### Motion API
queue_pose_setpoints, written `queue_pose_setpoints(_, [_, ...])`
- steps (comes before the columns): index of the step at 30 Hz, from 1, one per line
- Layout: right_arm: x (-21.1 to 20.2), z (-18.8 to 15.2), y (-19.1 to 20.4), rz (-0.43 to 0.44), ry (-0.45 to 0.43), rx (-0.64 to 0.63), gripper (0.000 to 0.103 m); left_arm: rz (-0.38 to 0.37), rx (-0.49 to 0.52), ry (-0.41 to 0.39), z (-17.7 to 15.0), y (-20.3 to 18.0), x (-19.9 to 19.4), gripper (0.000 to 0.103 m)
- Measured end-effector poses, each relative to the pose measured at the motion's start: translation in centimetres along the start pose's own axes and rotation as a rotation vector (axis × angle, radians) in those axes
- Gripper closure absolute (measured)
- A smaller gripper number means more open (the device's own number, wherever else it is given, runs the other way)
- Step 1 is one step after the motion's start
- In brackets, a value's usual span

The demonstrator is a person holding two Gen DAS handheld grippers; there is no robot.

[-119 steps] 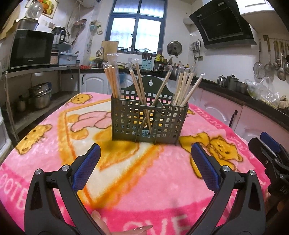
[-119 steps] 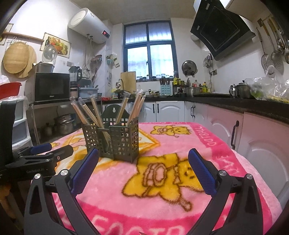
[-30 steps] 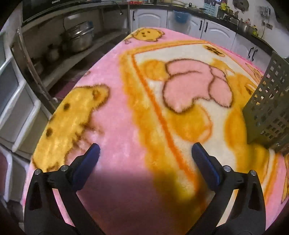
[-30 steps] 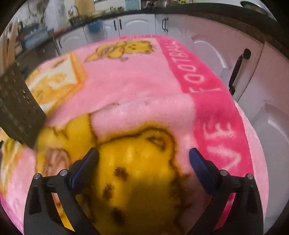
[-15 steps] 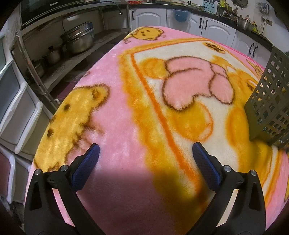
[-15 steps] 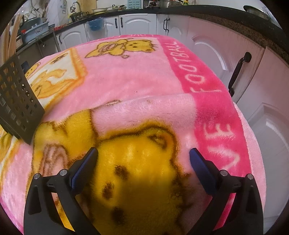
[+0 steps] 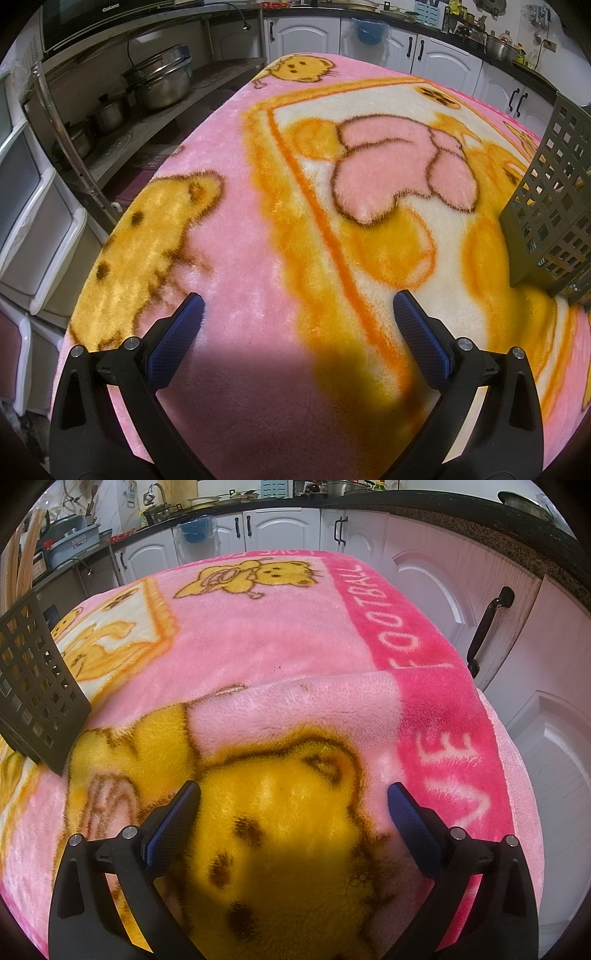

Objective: Organize utensils

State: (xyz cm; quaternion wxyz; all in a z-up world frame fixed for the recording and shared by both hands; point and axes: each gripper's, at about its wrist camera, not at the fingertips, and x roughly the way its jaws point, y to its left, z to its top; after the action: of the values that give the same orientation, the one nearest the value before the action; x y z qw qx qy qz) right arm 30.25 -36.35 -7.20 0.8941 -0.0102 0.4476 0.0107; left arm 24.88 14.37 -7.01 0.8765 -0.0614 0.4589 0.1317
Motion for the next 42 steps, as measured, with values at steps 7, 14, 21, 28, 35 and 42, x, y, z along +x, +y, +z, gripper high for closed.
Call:
queue_pose_setpoints(7, [-0.01, 0.01, 0.00, 0.000, 0.000, 0.000, 0.005, 0.000, 0.000, 0.000, -0.03, 0.02, -0.01, 0.009])
queue_pose_setpoints(14, [-0.11, -0.12, 0.01, 0.000, 0.001, 0.000, 0.005, -0.001, 0.000, 0.000, 0.00, -0.03, 0.04, 0.009])
queue_pose_setpoints(21, [-0.15, -0.15, 0.00, 0.000, 0.001, 0.000, 0.005, 0.000, 0.000, 0.000, 0.04, -0.03, 0.07, 0.009])
queue_pose_setpoints(28, [-0.17, -0.26, 0.04, 0.000, 0.001, 0.000, 0.005, 0.000, 0.000, 0.000, -0.02, 0.02, 0.04, 0.009])
queue_pose_setpoints(35, [0.08, 0.09, -0.03, 0.000, 0.002, 0.000, 0.005, 0.001, 0.000, 0.000, -0.03, 0.00, 0.05, 0.009])
queue_pose_setpoints(42, [0.01, 0.04, 0.02, 0.000, 0.002, -0.001, 0.005, 0.001, 0.000, 0.000, -0.01, -0.02, 0.05, 0.009])
